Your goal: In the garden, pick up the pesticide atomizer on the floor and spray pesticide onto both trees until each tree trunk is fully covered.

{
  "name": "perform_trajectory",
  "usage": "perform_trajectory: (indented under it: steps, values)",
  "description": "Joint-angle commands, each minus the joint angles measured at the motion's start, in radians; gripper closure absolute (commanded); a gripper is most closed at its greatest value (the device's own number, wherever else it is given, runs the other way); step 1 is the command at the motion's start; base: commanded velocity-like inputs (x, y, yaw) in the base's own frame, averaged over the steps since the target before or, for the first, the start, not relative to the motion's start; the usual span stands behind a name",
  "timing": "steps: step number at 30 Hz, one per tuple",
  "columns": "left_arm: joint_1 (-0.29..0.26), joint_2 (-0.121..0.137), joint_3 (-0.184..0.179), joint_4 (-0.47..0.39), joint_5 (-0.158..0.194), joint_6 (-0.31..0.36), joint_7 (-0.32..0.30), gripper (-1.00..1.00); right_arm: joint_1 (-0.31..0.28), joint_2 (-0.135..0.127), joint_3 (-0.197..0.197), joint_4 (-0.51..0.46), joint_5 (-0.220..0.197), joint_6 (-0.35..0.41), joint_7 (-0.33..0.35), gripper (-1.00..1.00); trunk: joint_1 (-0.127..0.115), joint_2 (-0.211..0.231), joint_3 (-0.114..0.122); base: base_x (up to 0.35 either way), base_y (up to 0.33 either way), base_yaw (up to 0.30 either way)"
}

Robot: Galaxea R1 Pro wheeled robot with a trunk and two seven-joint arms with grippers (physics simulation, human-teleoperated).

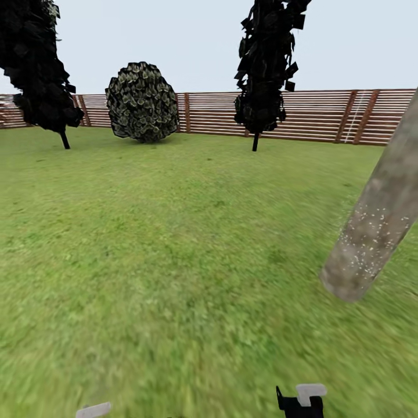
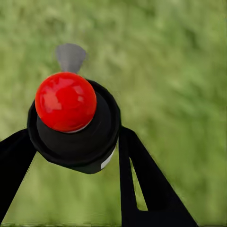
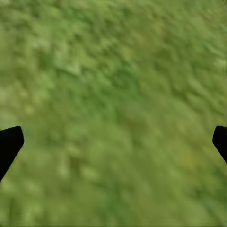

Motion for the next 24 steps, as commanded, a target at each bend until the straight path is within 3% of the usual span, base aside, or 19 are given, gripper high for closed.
perform_trajectory:
  steps: [1, 24]
  values:
    - [0.000, 0.000, 0.000, 0.000, 0.000, 0.000, 0.000, 1.00, 0.000, 0.000, 0.000, 0.000, 0.000, 0.000, 0.000, -1.00, 0.000, 0.000, 0.000, 0.000, 0.000, 0.281]
    - [0.000, 0.001, 0.000, 0.000, 0.000, 0.000, 0.000, 1.00, 0.000, 0.000, 0.000, 0.000, 0.000, 0.000, 0.000, -1.00, 0.000, 0.000, 0.000, 0.000, 0.000, 0.281]
